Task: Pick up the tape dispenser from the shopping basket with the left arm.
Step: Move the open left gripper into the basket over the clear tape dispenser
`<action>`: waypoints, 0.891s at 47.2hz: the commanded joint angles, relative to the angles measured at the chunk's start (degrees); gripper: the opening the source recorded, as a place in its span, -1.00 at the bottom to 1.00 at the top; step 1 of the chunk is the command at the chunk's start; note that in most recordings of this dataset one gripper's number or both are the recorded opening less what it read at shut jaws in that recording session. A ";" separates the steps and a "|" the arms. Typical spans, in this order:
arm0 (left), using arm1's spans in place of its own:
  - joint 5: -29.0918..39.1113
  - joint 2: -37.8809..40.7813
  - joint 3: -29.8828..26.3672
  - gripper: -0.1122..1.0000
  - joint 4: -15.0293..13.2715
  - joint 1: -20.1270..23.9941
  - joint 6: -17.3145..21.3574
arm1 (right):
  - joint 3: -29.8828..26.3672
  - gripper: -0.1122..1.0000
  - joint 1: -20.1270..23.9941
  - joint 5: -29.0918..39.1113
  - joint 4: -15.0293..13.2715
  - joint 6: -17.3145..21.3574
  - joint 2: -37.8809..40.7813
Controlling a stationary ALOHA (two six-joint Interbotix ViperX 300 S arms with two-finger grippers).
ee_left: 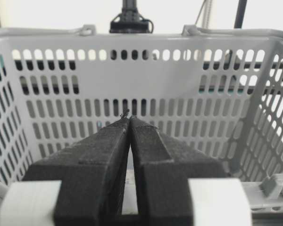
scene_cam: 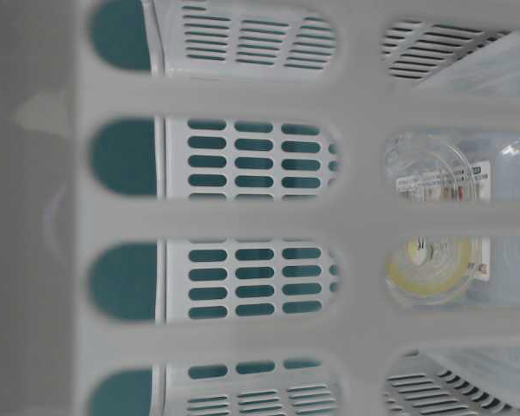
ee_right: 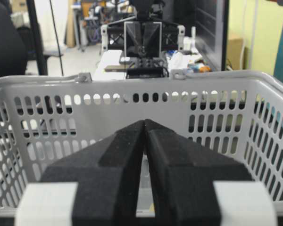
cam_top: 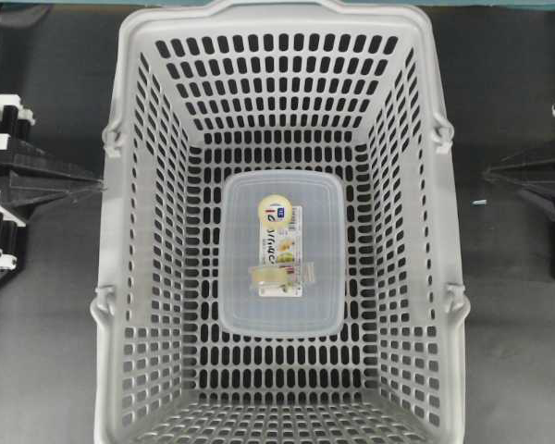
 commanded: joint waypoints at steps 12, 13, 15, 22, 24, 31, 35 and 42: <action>15.38 5.54 -12.74 -0.80 2.37 -2.37 -0.62 | -1.05 -0.80 -1.23 0.18 0.35 0.53 1.41; 16.70 6.24 -13.80 -0.80 2.37 -2.37 -0.62 | -1.05 -0.80 -1.41 0.35 0.35 0.53 1.58; 19.95 8.09 -16.44 -0.80 2.37 -2.37 -0.62 | -1.41 -0.80 -1.41 0.79 0.44 0.53 1.93; 28.04 15.12 -24.79 -0.80 2.37 -2.81 -0.09 | -3.60 -0.80 -1.49 4.48 0.44 0.88 3.52; 29.97 17.14 -26.89 -0.80 2.37 -3.08 0.18 | -3.96 -0.80 -1.49 5.98 0.44 0.97 3.87; 37.88 24.61 -34.19 -0.80 2.37 -4.39 0.35 | -4.75 -0.52 -1.41 9.84 0.44 0.97 3.78; 41.31 28.30 -37.35 -0.79 2.37 -5.19 -0.09 | -4.83 -0.13 -1.41 10.02 0.44 0.97 3.16; 46.49 35.68 -43.15 -0.79 2.37 -5.80 -0.79 | -4.83 0.56 -1.41 10.28 0.44 0.97 2.64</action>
